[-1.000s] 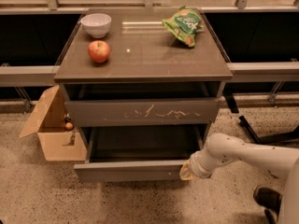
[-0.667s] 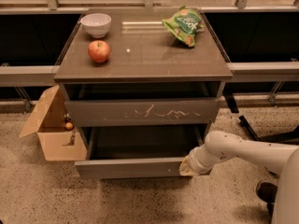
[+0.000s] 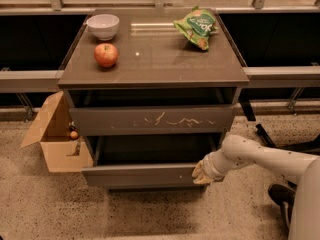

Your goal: Close middle drawer

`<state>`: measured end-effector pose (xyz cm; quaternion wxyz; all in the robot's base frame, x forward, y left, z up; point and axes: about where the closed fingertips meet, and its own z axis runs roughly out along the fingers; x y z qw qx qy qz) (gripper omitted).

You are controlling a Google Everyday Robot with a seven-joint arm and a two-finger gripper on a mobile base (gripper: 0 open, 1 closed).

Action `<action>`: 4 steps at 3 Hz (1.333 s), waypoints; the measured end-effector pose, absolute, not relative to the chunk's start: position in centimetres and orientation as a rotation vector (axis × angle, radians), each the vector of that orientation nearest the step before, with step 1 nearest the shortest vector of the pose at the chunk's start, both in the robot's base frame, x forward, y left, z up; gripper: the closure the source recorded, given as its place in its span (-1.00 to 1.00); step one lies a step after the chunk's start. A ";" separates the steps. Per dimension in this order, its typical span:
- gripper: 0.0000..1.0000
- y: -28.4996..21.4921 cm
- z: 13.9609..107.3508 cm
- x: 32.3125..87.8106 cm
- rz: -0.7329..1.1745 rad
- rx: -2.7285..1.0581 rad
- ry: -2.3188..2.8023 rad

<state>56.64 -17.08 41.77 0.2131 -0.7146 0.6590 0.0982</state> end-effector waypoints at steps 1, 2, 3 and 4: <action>-0.84 -17.5 42.0 57.2 0.296 -1.964 1.811; -1.00 -17.7 42.6 56.8 0.343 -1.948 1.784; -1.00 -17.8 43.2 55.5 0.400 -1.941 1.775; -1.00 -17.4 47.2 51.2 0.485 -1.969 1.749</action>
Offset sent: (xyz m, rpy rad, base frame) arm 0.0055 -0.0129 0.0144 0.0953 -0.0080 0.0168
